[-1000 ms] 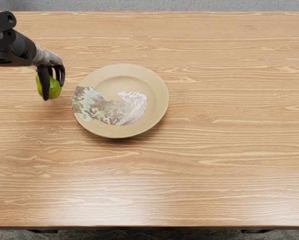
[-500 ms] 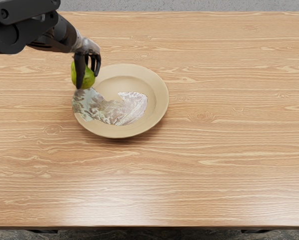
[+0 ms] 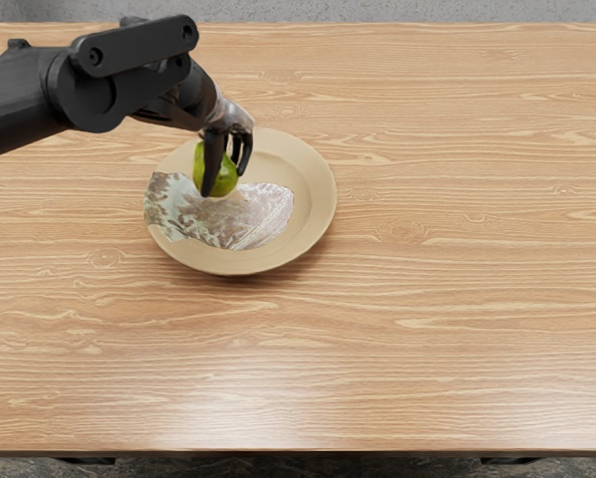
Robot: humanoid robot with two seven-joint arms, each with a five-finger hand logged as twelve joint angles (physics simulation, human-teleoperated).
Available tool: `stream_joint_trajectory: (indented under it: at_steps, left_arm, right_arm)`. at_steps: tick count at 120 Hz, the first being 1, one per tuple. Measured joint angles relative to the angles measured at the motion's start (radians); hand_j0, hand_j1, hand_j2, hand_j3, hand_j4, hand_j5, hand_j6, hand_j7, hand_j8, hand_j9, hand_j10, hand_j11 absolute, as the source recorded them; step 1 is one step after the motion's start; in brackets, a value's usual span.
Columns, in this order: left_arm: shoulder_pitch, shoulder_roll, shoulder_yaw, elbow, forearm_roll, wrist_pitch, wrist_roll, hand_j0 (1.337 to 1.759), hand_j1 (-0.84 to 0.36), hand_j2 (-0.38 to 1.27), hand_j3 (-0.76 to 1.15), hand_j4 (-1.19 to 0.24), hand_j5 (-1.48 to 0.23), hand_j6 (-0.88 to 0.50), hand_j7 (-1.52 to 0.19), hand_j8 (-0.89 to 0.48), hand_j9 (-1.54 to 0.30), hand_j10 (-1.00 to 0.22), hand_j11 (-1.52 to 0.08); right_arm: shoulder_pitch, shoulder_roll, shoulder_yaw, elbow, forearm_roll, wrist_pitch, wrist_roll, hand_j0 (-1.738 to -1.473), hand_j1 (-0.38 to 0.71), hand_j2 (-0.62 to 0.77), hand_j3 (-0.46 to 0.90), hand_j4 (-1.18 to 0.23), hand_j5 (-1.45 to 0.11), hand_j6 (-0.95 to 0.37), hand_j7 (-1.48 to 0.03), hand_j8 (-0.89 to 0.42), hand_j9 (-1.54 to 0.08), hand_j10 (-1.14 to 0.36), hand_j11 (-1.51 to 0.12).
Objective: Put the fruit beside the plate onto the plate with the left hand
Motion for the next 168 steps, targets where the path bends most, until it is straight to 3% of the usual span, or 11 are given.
stream_joint_trajectory:
  at_steps: [31,46,68,97,130,168]
  left_arm:
    - [0.01,-0.009,0.0,0.007,0.0,0.003,0.002,1.652,-0.3,0.54,0.0,-0.67,-1.06,-0.38,-1.0,-0.35,-1.0,-0.54,-0.98]
    - [0.016,-0.01,-0.001,0.008,-0.027,0.014,0.002,1.654,-0.25,0.45,0.0,-0.59,-0.88,-0.45,-0.84,-0.41,-0.85,-0.58,-0.84]
    - [0.025,-0.026,-0.002,0.01,-0.043,0.042,0.003,1.657,-0.12,0.22,0.0,-0.42,-0.61,-0.36,-0.59,-0.36,-0.58,-0.42,-0.58]
    - [0.026,-0.029,-0.006,0.016,-0.075,0.053,0.005,1.658,0.09,0.09,0.0,-0.22,-0.31,-0.21,-0.31,-0.2,-0.3,-0.23,-0.3]
    - [0.04,0.08,-0.036,0.008,-0.36,0.039,0.004,1.658,0.28,0.02,0.0,-0.06,-0.08,-0.06,-0.08,-0.06,-0.08,-0.06,-0.08]
    - [0.144,0.226,-0.234,0.007,-0.629,-0.04,0.003,1.658,0.33,0.0,0.0,-0.01,-0.02,-0.01,-0.02,-0.01,-0.02,-0.01,-0.02]
  right_arm:
    - [0.0,0.0,0.0,0.0,0.0,0.0,0.0,-1.658,-0.32,0.0,0.0,-0.02,-0.03,-0.02,-0.03,-0.02,-0.03,-0.02,-0.03]
    - [0.0,0.0,0.0,0.0,0.0,0.0,0.0,-1.658,-0.32,0.0,0.0,-0.02,-0.03,-0.02,-0.03,-0.02,-0.03,-0.02,-0.03]
    - [0.0,0.0,0.0,0.0,0.0,0.0,0.0,-1.658,-0.32,0.0,0.0,-0.02,-0.03,-0.02,-0.03,-0.02,-0.03,-0.02,-0.03]
    - [0.0,0.0,0.0,0.0,0.0,0.0,0.0,-1.658,-0.32,0.0,0.0,-0.02,-0.03,-0.02,-0.03,-0.02,-0.03,-0.02,-0.03]
    - [0.0,0.0,0.0,0.0,0.0,0.0,0.0,-1.658,-0.32,0.0,0.0,-0.02,-0.03,-0.02,-0.03,-0.02,-0.03,-0.02,-0.03]
    - [0.0,0.0,0.0,0.0,0.0,0.0,0.0,-1.658,-0.32,0.0,0.0,-0.02,-0.03,-0.02,-0.03,-0.02,-0.03,-0.02,-0.03]
